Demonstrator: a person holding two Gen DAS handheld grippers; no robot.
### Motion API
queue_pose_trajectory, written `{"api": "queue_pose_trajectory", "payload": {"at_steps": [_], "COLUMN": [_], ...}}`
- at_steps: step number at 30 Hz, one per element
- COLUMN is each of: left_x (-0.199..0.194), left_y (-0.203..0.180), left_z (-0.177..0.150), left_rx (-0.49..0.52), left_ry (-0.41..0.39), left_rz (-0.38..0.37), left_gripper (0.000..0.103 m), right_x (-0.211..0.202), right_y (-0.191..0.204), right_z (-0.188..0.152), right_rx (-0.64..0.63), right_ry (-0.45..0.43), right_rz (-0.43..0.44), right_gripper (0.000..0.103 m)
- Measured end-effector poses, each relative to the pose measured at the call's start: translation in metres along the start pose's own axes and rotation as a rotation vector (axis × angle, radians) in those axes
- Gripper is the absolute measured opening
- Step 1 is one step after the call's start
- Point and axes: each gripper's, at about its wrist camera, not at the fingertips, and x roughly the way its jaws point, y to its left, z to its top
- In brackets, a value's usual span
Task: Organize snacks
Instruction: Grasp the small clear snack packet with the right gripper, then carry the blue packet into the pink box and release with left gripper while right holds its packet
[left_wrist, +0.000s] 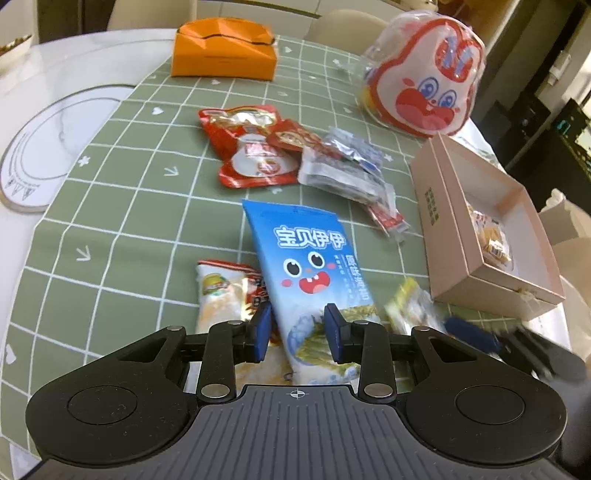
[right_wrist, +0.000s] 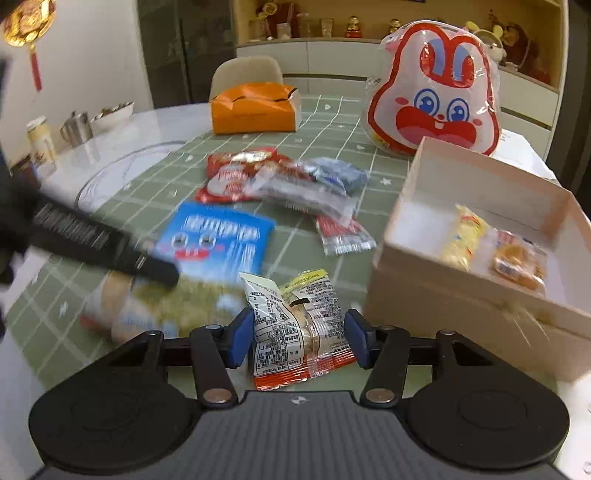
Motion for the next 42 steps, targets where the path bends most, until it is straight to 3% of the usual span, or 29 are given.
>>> {"api": "queue_pose_trajectory", "payload": {"at_steps": [7, 12, 16, 19, 22, 28, 30, 31, 32, 34, 37, 42], "left_x": [-0.001, -0.018, -0.035, -0.051, -0.066, -0.079, -0.078, -0.077, -0.074, -0.066, -0.054, -0.033], "left_y": [-0.016, -0.02, -0.007, 0.01, 0.028, 0.047, 0.057, 0.062, 0.064, 0.073, 0.084, 0.089], "left_z": [-0.014, -0.046, -0.075, -0.09, -0.102, -0.118, -0.121, -0.121, -0.12, -0.116, -0.11, -0.095], "left_rx": [0.035, 0.099, 0.082, -0.005, -0.146, -0.312, -0.359, -0.376, -0.387, -0.396, -0.408, -0.35], "left_ry": [0.03, 0.054, 0.069, 0.043, -0.001, -0.072, -0.088, -0.092, -0.095, -0.1, -0.115, -0.105], "left_rz": [-0.028, -0.027, 0.001, 0.037, 0.023, -0.017, -0.037, -0.044, -0.055, -0.098, -0.158, -0.274], "left_gripper": [0.025, 0.024, 0.024, 0.024, 0.024, 0.025, 0.025, 0.025, 0.025, 0.025, 0.027, 0.04], "right_x": [-0.039, -0.057, -0.064, -0.068, -0.069, -0.056, -0.049, -0.044, -0.039, -0.026, -0.012, -0.016], "right_y": [-0.009, -0.02, -0.027, -0.028, -0.018, 0.003, 0.011, 0.017, 0.023, 0.035, 0.051, 0.084], "right_z": [-0.035, -0.051, -0.056, -0.051, -0.041, -0.031, -0.025, -0.02, -0.017, -0.013, -0.016, -0.024], "right_rx": [-0.051, -0.057, -0.065, -0.057, -0.081, -0.079, -0.033, -0.021, -0.019, -0.026, -0.002, -0.093], "right_ry": [0.019, 0.027, 0.041, 0.029, 0.0, -0.016, -0.015, -0.011, -0.001, 0.026, 0.115, 0.123], "right_rz": [-0.009, -0.011, 0.012, 0.056, 0.123, 0.143, 0.154, 0.148, 0.13, 0.093, 0.103, 0.032], "right_gripper": [0.053, 0.053, 0.056, 0.065, 0.071, 0.071, 0.069, 0.063, 0.051, 0.042, 0.041, 0.041]}}
